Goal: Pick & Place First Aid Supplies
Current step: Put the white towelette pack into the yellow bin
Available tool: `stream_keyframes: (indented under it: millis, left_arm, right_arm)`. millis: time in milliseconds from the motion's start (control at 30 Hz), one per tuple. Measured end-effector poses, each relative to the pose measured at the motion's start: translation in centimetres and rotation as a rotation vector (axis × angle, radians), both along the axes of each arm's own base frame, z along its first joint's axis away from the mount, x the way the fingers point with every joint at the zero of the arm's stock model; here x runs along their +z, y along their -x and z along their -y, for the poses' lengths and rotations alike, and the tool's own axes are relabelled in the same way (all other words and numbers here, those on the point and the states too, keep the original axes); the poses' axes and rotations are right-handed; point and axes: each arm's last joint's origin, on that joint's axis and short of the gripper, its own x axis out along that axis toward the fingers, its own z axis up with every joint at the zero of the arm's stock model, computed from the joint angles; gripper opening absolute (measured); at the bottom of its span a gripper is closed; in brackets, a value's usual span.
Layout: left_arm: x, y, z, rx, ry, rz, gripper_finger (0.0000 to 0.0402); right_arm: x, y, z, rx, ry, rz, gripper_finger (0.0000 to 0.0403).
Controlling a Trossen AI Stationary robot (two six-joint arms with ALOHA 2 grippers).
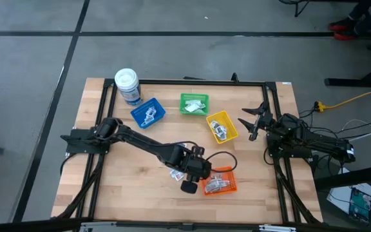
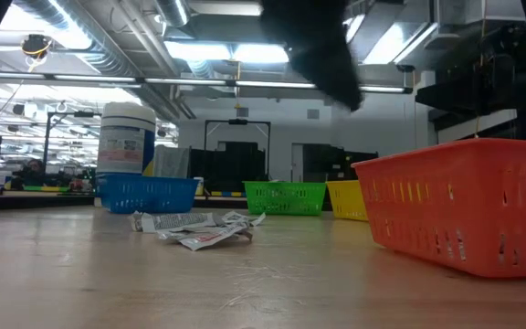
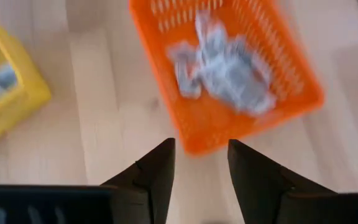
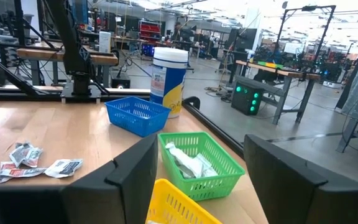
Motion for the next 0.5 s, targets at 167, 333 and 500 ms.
stream_keyframes:
  millis: [167, 333, 500]
  left_arm:
    - [-1.1, 0.6, -1.7, 0.003, 0.031, -0.081, 0.0143]
    - [-0.6, 3.1, -4.0, 0.069, 0.024, -0.060, 0.0143]
    - [-0.8, 6.3, -6.5, 0.185, 0.050, 0.009, 0.0143]
  right_arm:
    - [0.0, 0.0, 0.0, 0.000, 0.000, 0.000, 0.0236]
    - [0.0, 0.0, 0.0, 0.000, 0.000, 0.000, 0.0236]
    - [0.0, 0.0, 0.0, 0.001, 0.000, 0.000, 0.0236]
